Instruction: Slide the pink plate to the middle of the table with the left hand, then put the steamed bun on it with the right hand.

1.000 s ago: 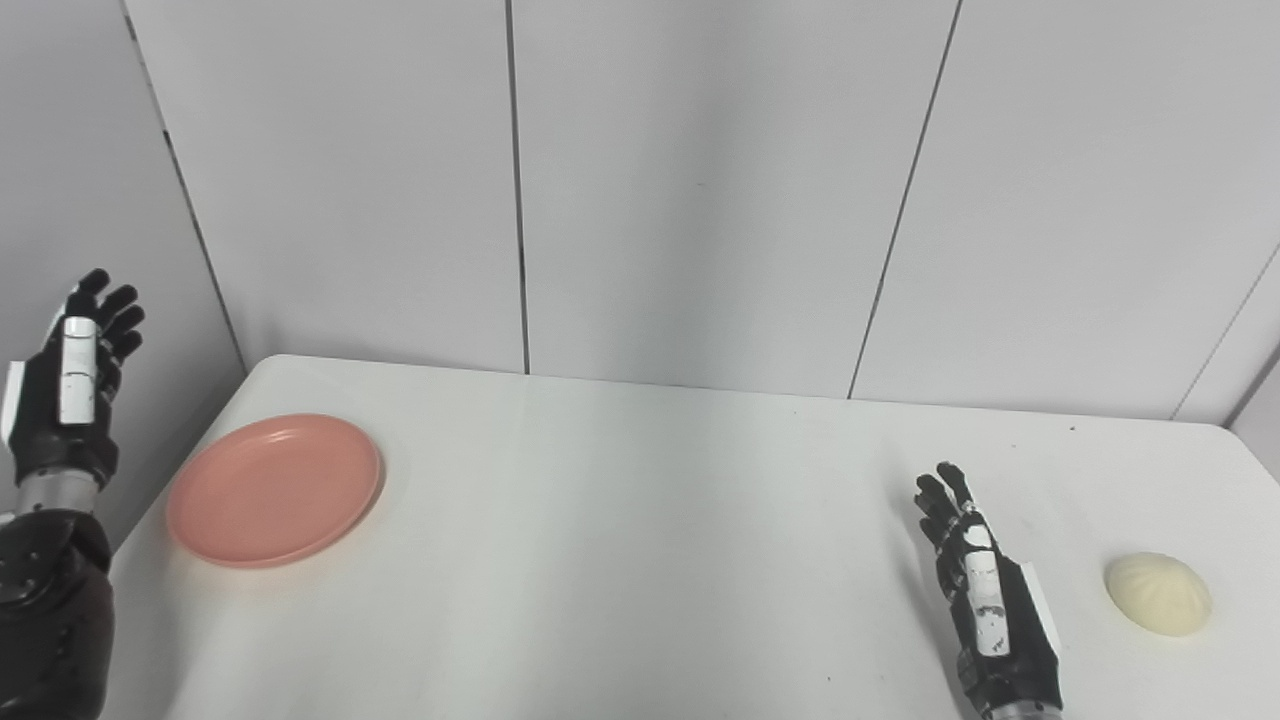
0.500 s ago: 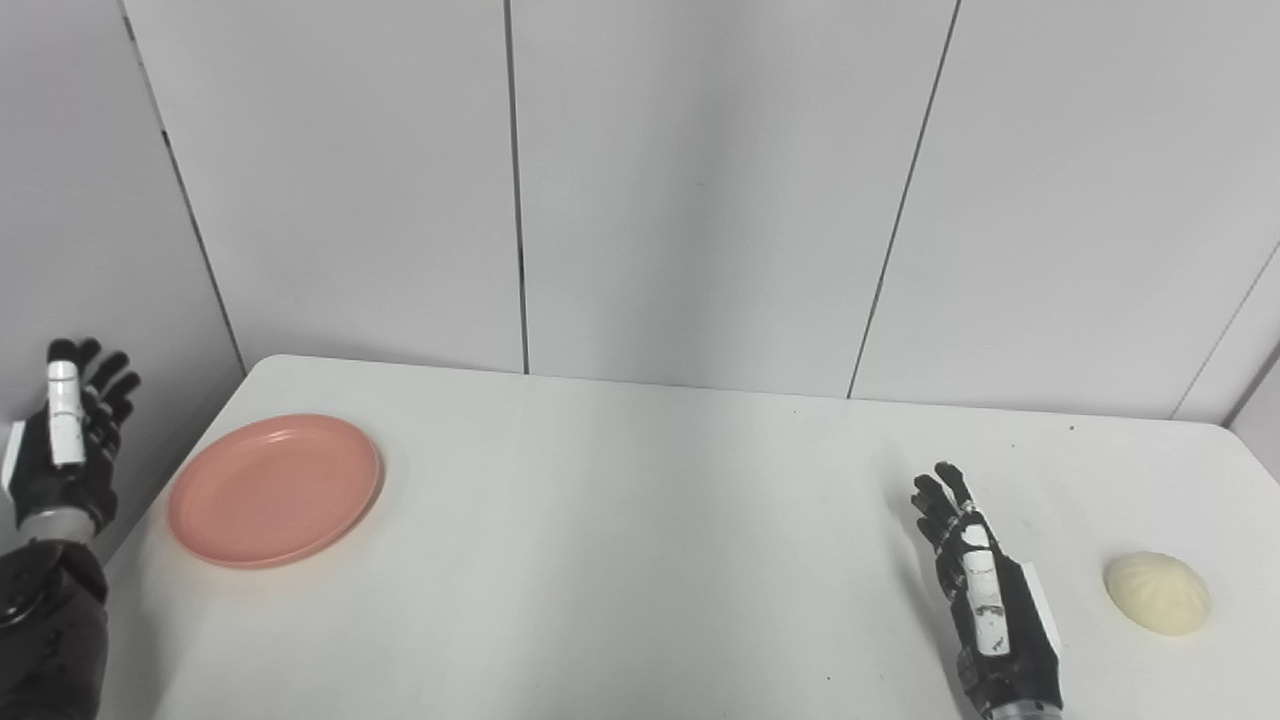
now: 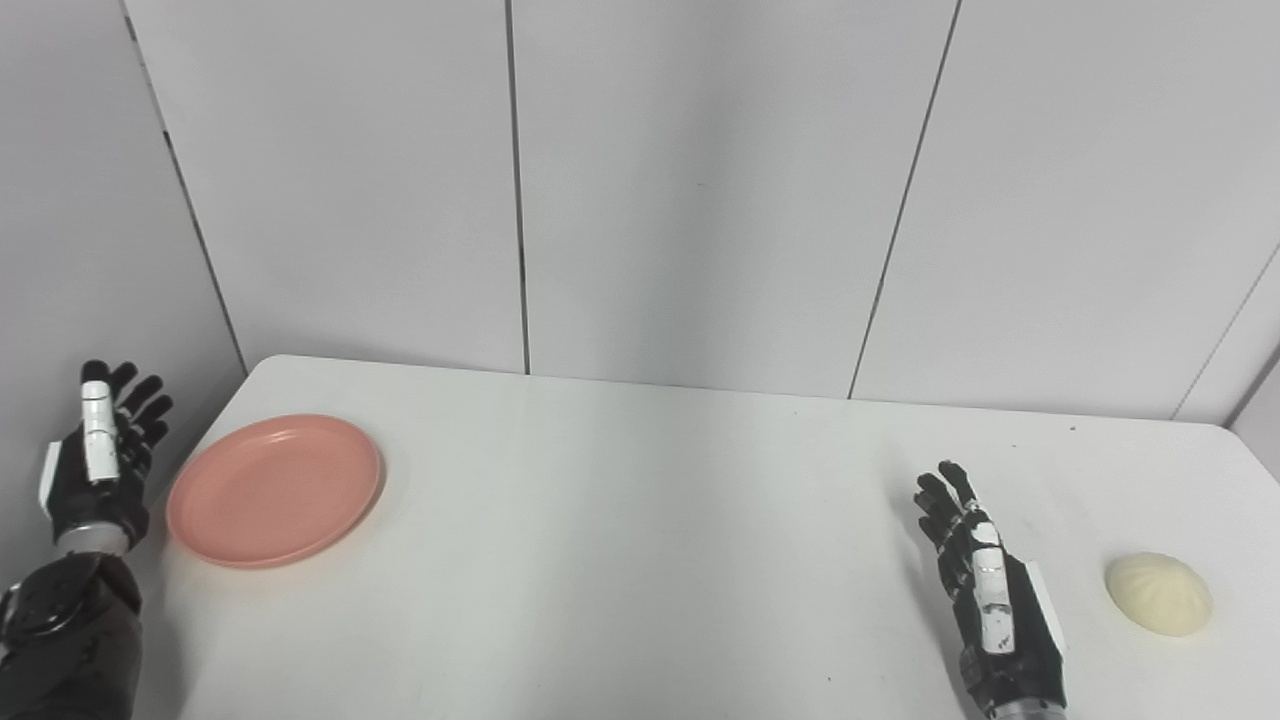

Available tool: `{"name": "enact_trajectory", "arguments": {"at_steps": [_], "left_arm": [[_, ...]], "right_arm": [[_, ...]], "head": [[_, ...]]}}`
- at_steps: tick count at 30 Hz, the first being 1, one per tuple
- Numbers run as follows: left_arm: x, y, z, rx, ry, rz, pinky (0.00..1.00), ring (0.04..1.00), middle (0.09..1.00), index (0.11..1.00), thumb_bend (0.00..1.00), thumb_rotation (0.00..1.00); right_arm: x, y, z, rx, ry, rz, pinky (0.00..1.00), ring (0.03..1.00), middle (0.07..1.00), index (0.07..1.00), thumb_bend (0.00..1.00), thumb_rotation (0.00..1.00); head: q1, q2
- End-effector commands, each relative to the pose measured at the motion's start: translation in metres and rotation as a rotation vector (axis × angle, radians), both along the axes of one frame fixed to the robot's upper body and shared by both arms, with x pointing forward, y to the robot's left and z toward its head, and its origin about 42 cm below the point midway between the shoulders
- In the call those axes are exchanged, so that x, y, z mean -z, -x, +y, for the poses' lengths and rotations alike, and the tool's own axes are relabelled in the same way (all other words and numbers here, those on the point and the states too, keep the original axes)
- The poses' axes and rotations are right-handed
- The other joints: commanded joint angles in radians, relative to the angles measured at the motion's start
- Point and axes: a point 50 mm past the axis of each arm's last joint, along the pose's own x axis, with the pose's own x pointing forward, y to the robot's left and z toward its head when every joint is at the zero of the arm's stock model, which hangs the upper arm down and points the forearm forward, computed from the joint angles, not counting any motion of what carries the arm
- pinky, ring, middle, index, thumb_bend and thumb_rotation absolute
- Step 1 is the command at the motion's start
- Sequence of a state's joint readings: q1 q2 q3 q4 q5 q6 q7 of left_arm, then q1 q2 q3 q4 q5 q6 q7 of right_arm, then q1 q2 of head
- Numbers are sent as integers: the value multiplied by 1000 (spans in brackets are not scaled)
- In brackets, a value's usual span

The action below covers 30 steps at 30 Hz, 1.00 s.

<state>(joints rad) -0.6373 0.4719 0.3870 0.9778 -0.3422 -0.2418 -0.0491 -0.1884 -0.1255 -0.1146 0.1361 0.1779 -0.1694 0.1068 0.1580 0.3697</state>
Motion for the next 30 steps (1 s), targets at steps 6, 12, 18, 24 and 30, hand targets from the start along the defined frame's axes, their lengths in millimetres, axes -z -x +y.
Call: {"name": "enact_trajectory", "arguments": {"at_steps": [6,12,18,24,30], "left_arm": [[-26,-6,14,-3,-55,-50,952,874,869,889,756,946],[-22,-7,9,10,-42,-38,909,852,839,856,805,911],[-17,-8,-2,49,-27,-40,906,842,831,860,791,901],[-8,-5,-11,73,-26,-21,876,822,817,841,784,903],[-1,-4,-20,113,-14,-16,892,835,827,842,791,898]], "right_arm": [[26,15,-6,13,-3,58,969,928,911,935,805,985],[26,15,-4,12,-2,53,981,934,914,937,805,980],[24,15,-3,14,-2,49,978,931,913,933,805,981],[25,15,-3,18,-8,48,970,926,908,929,804,970],[24,15,-3,19,0,51,969,926,910,931,806,981]], "head": [[-3,4],[-9,6],[-14,10],[-15,14],[-17,15]]}}
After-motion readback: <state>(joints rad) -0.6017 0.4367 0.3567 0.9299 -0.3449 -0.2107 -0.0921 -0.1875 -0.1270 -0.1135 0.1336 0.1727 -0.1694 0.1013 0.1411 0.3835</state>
